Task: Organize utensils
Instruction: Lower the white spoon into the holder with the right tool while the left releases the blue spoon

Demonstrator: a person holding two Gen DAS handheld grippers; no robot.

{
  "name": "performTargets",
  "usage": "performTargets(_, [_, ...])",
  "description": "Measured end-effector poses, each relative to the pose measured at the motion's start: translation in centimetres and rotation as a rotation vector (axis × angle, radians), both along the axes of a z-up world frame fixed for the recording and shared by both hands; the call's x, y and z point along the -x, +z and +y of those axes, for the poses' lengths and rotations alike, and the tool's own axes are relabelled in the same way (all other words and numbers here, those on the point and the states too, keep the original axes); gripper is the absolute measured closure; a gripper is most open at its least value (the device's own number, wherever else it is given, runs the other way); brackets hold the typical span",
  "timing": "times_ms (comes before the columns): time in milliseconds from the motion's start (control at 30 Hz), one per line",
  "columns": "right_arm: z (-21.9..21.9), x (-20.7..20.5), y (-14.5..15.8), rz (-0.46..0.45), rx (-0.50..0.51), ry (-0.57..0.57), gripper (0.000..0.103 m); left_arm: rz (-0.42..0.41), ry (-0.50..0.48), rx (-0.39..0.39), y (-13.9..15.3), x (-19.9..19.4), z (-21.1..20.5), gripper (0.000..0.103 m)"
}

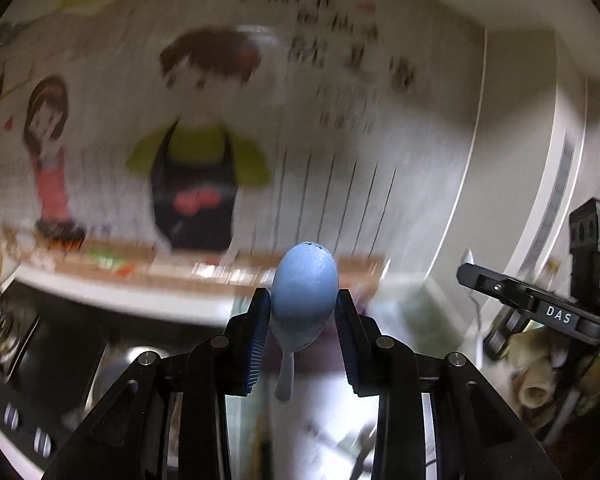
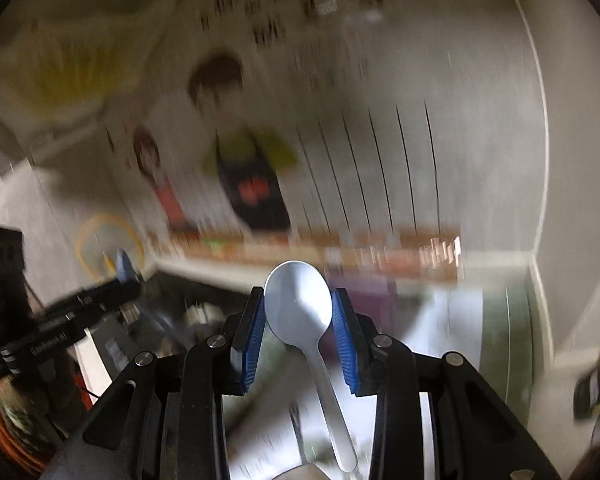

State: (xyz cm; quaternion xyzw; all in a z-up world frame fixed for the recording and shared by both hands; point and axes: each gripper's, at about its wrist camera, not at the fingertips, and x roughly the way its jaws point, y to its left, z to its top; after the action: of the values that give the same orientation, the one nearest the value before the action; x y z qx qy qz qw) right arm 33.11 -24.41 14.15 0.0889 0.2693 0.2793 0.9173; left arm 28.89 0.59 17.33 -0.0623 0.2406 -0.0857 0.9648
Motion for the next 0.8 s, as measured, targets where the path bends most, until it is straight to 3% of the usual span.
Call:
performTargets(133, [0.2, -1.8, 3.9, -0.133, -0.052, -0.005, 0.072, -0.036, -0.030, 0.028, 2.9, -3.4, 0.4, 0.069])
performTargets(233, [0.5, -3.9, 3.9, -0.134, -0.086, -0.018, 0.072, -0.027, -0.055, 0.061, 2.9, -6.0, 0.9, 0.069])
performTargets(567, [3.9, -12.4, -4.3, 0.000, -0.106, -0.015, 0.072, 0.159, -0.066, 0.067, -4.6, -14.9, 0.4, 0.069])
performTargets(800, [4.7, -16.1, -9.4, 0.098, -0.109, -0.009, 0.072, 0.269, -0.047, 0.062, -9.8, -17.8, 0.2, 0.069])
